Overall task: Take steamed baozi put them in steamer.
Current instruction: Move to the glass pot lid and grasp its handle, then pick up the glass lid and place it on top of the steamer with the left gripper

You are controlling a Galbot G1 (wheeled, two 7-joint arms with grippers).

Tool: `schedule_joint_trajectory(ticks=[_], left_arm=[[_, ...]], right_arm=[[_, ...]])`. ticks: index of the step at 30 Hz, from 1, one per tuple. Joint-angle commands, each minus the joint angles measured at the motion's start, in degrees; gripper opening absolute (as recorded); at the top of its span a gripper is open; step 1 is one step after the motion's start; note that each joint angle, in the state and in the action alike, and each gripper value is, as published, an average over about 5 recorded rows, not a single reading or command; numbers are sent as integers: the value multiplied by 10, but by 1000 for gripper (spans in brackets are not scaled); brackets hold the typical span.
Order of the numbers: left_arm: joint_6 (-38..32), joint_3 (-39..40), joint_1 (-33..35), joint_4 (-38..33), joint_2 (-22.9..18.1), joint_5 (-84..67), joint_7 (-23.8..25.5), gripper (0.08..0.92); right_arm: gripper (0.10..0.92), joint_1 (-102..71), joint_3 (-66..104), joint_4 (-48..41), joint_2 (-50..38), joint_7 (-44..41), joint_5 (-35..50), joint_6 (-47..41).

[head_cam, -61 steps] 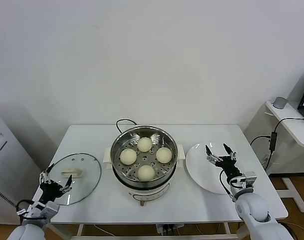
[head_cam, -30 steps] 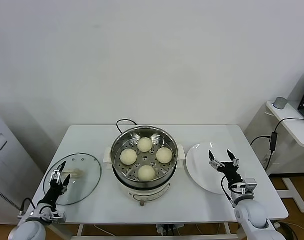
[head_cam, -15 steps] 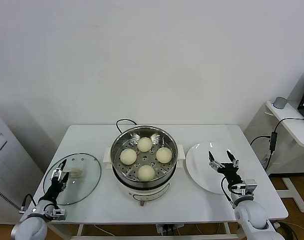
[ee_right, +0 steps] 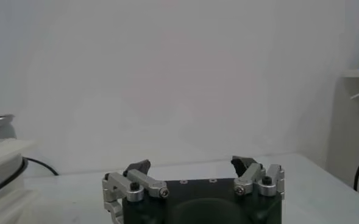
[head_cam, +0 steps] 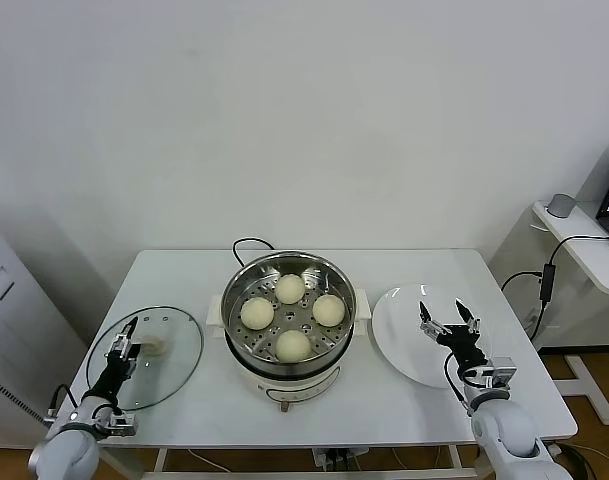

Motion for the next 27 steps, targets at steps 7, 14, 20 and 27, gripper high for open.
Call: schedule_joint_trajectory(ticks=[7,14,20,27], left_arm=[[-21,1,-5,12,-9,-21,-11,435],[-25,-5,-5,0,-9,-33,-22,227],[-19,-15,4,-39,5,-69,-16,105],[6,-34,18,-117,39,-141,37,102]], right_arm=[[823,10,3,1,-5,5,5,-4],[823,11,3,4,-10,7,7,-6],[823,14,3,3,-11,7,7,-7],[823,19,1,4,-12,9,7,-8]])
